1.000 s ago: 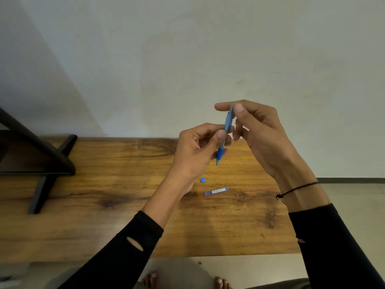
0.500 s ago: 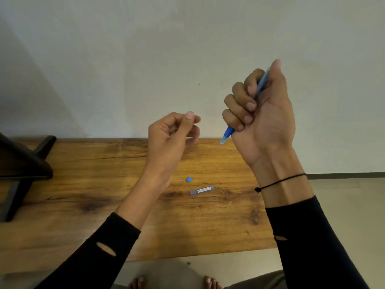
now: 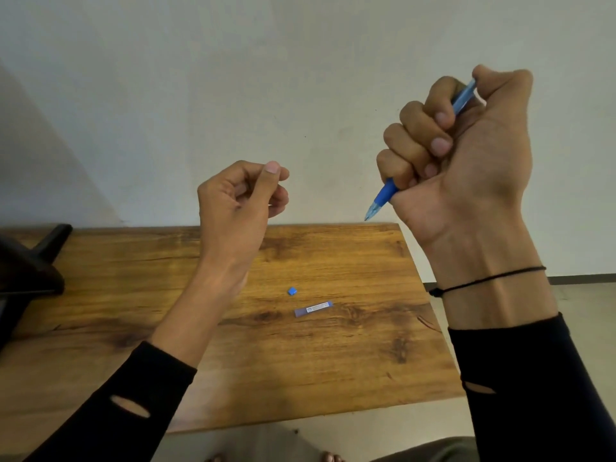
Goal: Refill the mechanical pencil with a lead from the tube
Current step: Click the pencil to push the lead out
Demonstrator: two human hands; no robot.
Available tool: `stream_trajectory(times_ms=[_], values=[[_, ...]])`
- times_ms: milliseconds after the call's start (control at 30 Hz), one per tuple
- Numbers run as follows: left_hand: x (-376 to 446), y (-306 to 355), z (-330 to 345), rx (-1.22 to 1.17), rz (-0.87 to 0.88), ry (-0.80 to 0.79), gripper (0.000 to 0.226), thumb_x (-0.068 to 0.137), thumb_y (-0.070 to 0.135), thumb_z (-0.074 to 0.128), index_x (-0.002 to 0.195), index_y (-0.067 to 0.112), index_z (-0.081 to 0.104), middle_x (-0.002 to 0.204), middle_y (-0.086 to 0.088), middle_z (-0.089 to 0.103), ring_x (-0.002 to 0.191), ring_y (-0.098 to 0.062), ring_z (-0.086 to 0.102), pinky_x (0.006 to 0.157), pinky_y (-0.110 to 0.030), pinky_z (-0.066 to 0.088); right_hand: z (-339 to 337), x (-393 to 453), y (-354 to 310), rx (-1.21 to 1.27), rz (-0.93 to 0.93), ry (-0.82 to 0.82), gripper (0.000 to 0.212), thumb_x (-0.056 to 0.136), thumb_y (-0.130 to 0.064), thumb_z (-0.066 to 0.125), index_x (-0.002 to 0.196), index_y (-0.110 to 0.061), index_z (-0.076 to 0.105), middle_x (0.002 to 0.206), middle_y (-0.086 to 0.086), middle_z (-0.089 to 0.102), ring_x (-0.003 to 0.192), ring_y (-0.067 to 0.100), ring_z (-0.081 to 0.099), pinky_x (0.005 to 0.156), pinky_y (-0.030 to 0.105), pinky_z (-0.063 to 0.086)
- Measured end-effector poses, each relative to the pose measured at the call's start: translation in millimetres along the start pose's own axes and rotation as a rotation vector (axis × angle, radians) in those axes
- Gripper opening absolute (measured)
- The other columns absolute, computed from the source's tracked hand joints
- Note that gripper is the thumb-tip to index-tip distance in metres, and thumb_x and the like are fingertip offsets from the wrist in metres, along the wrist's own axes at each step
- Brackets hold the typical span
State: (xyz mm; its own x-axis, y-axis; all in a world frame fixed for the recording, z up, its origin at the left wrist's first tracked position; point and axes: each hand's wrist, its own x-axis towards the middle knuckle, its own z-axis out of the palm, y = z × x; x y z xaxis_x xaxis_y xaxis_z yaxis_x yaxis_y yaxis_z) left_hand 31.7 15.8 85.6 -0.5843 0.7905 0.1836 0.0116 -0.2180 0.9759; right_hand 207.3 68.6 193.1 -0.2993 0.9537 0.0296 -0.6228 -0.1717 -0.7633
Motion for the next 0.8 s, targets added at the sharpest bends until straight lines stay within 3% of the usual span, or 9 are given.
stream_trajectory(times_ms=[233,800], values=[[-5.1,5.3,0.5,0.02,-0.003,-0.017,0.021,0.106,0.02,0.068,0.087,0.017,0.078,0.081,0.002,0.077,0.071,-0.009,0.069,0.082,-0.035,0.068,14.0,-6.9,-3.9,-0.119,-0.023,-0.004,0.052,0.109,-0.038,0.03,0.062,-0.017,0.031,0.052,-0.003,0.019,0.048,0.014,0.009,0.046,0.026,0.012],[-8.1,11.3,0.1,0.026,-0.024,-0.036,0.023,0.106,0.018,0.068,0.085,0.015,0.077,0.082,0.002,0.078,0.07,-0.009,0.068,0.084,-0.042,0.067,22.4,-8.5,-4.5,-0.149,0.027,0.019,0.053,0.108,-0.038,0.031,0.06,-0.017,0.032,0.05,-0.003,0.02,0.045,0.013,0.01,0.044,0.024,0.013]])
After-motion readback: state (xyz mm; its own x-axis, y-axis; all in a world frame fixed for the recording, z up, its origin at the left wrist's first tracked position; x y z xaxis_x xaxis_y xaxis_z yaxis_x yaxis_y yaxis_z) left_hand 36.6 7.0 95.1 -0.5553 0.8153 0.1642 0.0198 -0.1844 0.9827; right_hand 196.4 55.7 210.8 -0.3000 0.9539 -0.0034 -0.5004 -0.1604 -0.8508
